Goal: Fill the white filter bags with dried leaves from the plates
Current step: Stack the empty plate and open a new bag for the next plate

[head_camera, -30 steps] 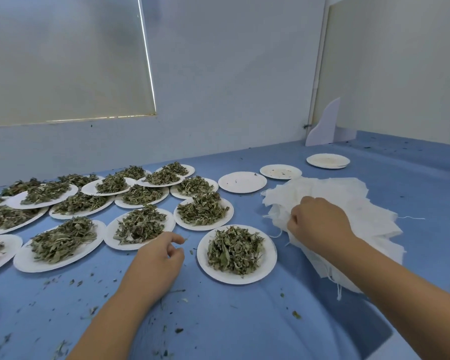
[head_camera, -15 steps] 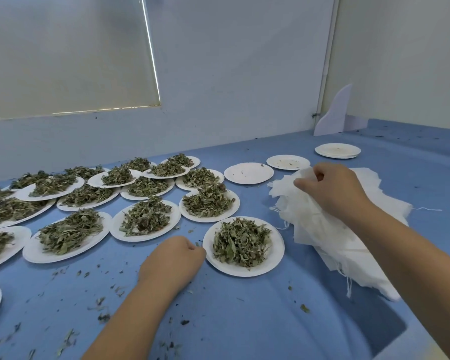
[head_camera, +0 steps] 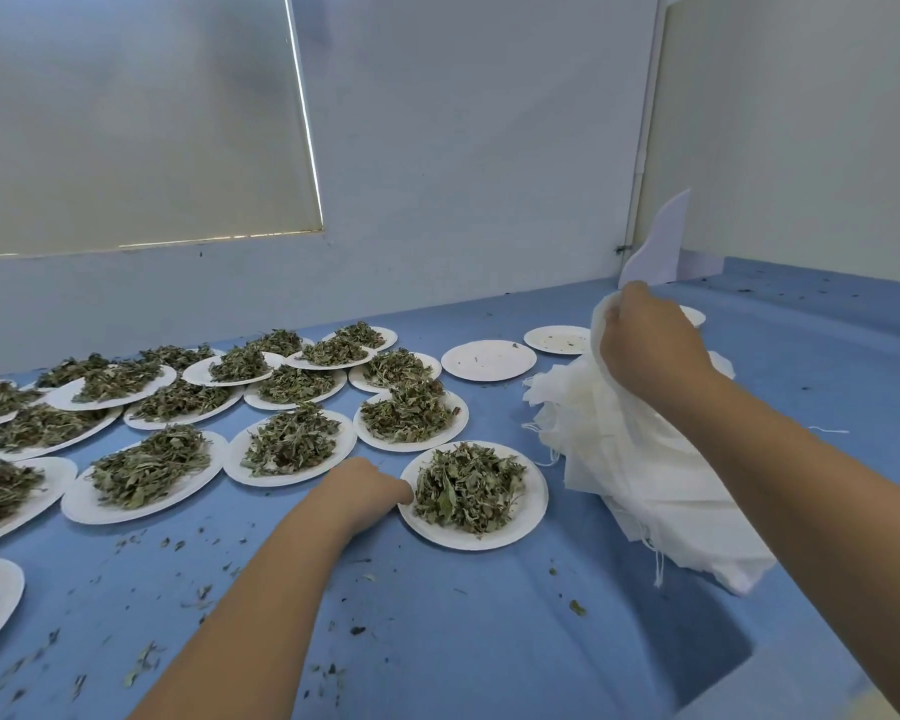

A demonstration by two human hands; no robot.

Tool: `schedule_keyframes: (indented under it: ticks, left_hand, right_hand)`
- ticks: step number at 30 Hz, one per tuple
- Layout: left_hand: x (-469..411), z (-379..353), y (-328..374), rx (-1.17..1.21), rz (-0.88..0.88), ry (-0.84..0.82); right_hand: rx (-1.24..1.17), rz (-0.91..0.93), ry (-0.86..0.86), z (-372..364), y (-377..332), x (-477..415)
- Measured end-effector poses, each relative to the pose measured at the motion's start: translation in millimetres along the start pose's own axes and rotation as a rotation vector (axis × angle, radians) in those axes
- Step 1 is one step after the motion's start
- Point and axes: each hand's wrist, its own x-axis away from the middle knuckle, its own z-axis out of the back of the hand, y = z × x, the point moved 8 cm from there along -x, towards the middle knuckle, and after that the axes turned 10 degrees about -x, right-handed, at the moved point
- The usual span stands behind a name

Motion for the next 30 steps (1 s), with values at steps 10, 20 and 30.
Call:
schedule_keyframes:
  ticks: [10, 20, 30]
  left_hand:
    - [13, -3, -6, 0.365, 0.111, -0.112]
    - [37, 11, -50, 0.534, 0.158, -0.041]
    - [95, 25, -111, 0.476, 0.179, -0.022]
  right_hand:
    - [-0.078, 0.143, 0.134, 19, -4, 7]
    - [-0.952, 0.0, 0.21, 42, -34, 4]
    - [-1.18, 0.071, -0.055, -8, -111, 41]
